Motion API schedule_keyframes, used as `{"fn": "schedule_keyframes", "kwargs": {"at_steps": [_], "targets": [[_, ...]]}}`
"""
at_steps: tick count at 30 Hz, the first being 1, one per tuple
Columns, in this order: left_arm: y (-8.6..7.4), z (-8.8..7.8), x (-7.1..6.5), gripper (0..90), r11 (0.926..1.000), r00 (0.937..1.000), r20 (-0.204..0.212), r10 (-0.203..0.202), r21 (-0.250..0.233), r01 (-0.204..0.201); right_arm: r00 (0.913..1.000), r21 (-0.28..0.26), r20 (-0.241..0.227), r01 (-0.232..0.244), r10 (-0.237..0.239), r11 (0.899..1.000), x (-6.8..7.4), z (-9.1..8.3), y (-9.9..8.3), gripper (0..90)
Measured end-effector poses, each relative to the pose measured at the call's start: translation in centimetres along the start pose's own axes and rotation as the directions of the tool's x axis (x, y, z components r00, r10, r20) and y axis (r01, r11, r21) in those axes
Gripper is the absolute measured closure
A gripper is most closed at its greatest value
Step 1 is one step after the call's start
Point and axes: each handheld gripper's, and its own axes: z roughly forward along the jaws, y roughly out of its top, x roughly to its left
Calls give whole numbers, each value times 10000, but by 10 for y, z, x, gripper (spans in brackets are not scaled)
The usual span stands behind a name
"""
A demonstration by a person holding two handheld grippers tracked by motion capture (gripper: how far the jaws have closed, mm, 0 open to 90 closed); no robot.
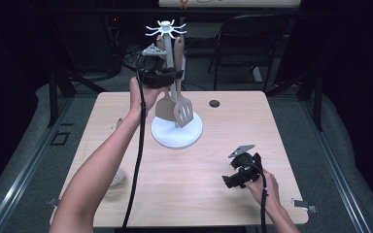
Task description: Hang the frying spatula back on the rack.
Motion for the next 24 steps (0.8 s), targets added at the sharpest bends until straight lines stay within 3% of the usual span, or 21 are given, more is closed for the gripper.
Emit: {"fn": "schedule_keyframes", "kwargs": {"at_steps": [16, 24], "targets": [[0, 3, 18, 758, 9957, 9955, 218, -927, -10, 927, 9999, 96, -13, 147, -147, 9998, 2, 2, 0, 24], [0, 4, 12, 758, 9981, 9960, -645, -621, 11, 623, 9998, 179, -57, 206, -205, 9996, 4, 4, 0, 26]]}}
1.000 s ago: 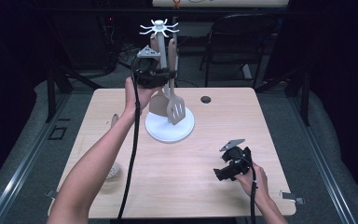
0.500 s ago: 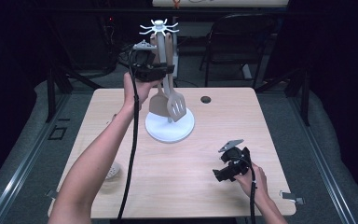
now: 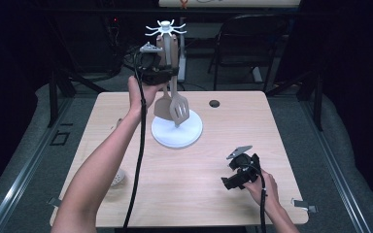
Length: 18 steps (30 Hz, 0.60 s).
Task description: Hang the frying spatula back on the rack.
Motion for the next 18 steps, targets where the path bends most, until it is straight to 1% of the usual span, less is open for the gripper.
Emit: {"fn": "schedule_keyframes", "kwargs": {"at_steps": [1, 2, 5, 7, 8, 9, 10, 13, 15, 16, 18], "targets": [[0, 1, -1, 758, 10000, 9999, -140, 28, -14, -28, 10000, 0, 0, 0, 0, 10000, 0, 0, 0, 26], [0, 2, -1, 757, 10000, 9998, -205, -49, -5, 49, 10000, 18, -8, 22, -22, 10000, 1, 0, 0, 26], [-1, 2, -1, 750, 9999, 9997, -225, -128, -52, 127, 10000, 41, -68, 59, -59, 10000, 1, 0, 0, 26], [-2, 1, -3, 742, 10000, 9997, -228, -25, 6, 26, 9999, 78, -39, 111, -110, 9999, 1, 0, 0, 26], [-3, 0, -5, 723, 10000, 9997, -240, 37, 26, -36, 10000, 48, -11, 88, -87, 10000, 1, 0, 0, 28], [-3, -2, -7, 701, 9998, 9994, -294, 170, 114, -167, 9998, -232, -45, -170, 169, 9996, 2, 2, -1, 29], [-4, -3, -9, 671, 9996, 9990, -381, 235, 137, -230, 9999, 120, -54, 93, -92, 9999, 1, 0, 0, 29], [-7, -7, -14, 598, 9991, 9985, -404, 376, 219, -367, 9998, 277, -18, 207, -206, 9994, 1, 0, 0, 29], [-9, -11, -17, 563, 9977, 9969, -471, 631, 298, -617, 9997, 250, -149, 191, -187, 9995, 2, 1, 1, 29], [-10, -12, -18, 547, 9972, 9967, -399, 703, 291, -692, 9996, 311, -52, 265, -264, 9992, 2, 1, 1, 29], [-13, -15, -18, 543, 9966, 9966, -278, 777, 311, -768, 9996, 320, -59, 266, -264, 9991, 2, 1, 1, 29]]}}
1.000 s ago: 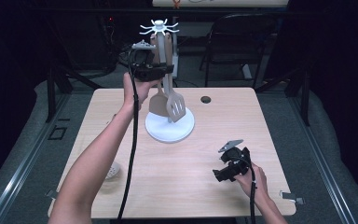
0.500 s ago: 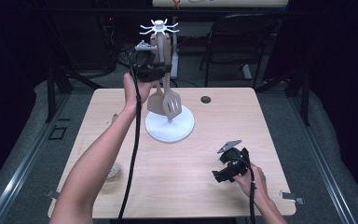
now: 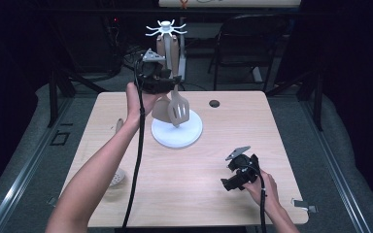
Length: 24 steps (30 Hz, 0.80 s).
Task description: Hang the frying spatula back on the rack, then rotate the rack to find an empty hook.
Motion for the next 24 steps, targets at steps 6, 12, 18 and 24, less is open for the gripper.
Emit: {"fn": "schedule_keyframes", "kwargs": {"at_steps": [6, 12, 18, 24], "targets": [[-8, -12, 1, 608, 9997, 9994, 244, 239, 72, -241, 10000, -68, -87, -50, 49, 10000, 1, 1, 0, 29], [-6, -30, 10, 843, 9987, 9987, -158, 491, -114, -493, 10000, -32, -54, -12, 12, 10000, 1, 1, 1, 29], [8, -45, 26, 846, 9984, 9974, -655, 287, -469, -318, 10000, -35, -65, -64, 64, 10000, 2, 2, 0, 29], [23, -57, 39, 847, 9951, 9944, -1057, 14, -982, -118, 10000, -138, -65, -27, 26, 9999, 3, 3, 1, 29]]}}
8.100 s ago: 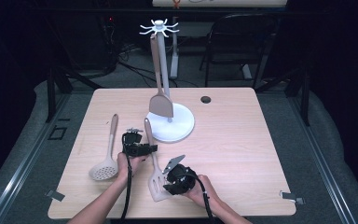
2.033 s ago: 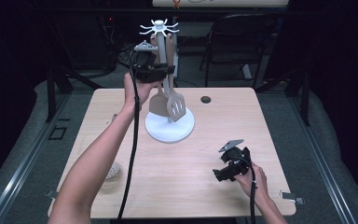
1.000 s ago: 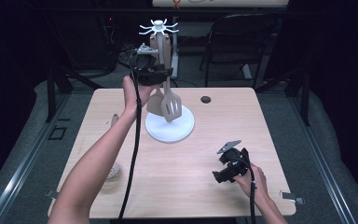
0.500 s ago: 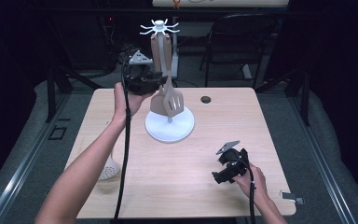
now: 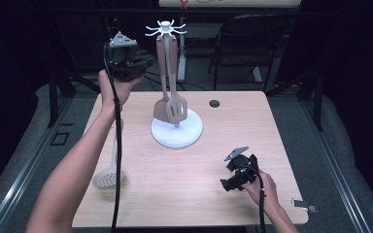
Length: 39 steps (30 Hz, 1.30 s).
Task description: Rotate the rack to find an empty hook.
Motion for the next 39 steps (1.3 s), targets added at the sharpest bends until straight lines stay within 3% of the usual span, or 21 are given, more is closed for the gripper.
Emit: {"fn": "schedule_keyframes", "kwargs": {"at_steps": [5, 7, 16, 18, 26, 28, 32, 35, 38, 39], "targets": [[12, -1, 6, 846, 9998, 9996, -275, -5, -223, -1, 10000, 151, -28, 30, -29, 9999, -2, 1, 0, 30], [16, 1, 8, 846, 9996, 9999, -172, -5, -274, 0, 10000, 206, 7, 78, -78, 9998, -2, 1, 0, 32], [29, 7, 12, 846, 9979, 9986, -519, -21, -644, -13, 9999, 37, -68, -110, 110, 9999, -1, 3, -1, 32], [31, 8, 13, 847, 9971, 9981, -618, -44, -762, -4, 9999, 364, 99, 26, -29, 9993, -3, 2, 0, 33], [33, 13, 17, 849, 9984, 9923, -1239, -58, -561, -12, 9999, 349, 102, 20, -24, 9994, -3, 2, 0, 34], [33, 13, 19, 849, 9986, 9924, -1224, -77, -529, 12, 9999, 155, 53, -143, 142, 9998, -1, 3, -1, 34], [31, 9, 16, 848, 9989, 9934, -1144, 71, -448, -123, 10000, 340, 87, 4, -7, 9994, -2, 1, -1, 36], [27, 4, 11, 848, 9987, 9954, -932, 222, -431, -263, 9999, 141, 80, -136, 135, 9998, -2, 3, -2, 37], [24, -2, 4, 848, 9980, 9969, -667, 425, -449, -456, 9999, 339, 110, 29, -32, 9994, -2, 2, 0, 38], [23, -4, 2, 848, 9976, 9972, -558, 494, -453, -520, 9999, 141, 74, -105, 104, 9998, -1, 3, -1, 38]]}}
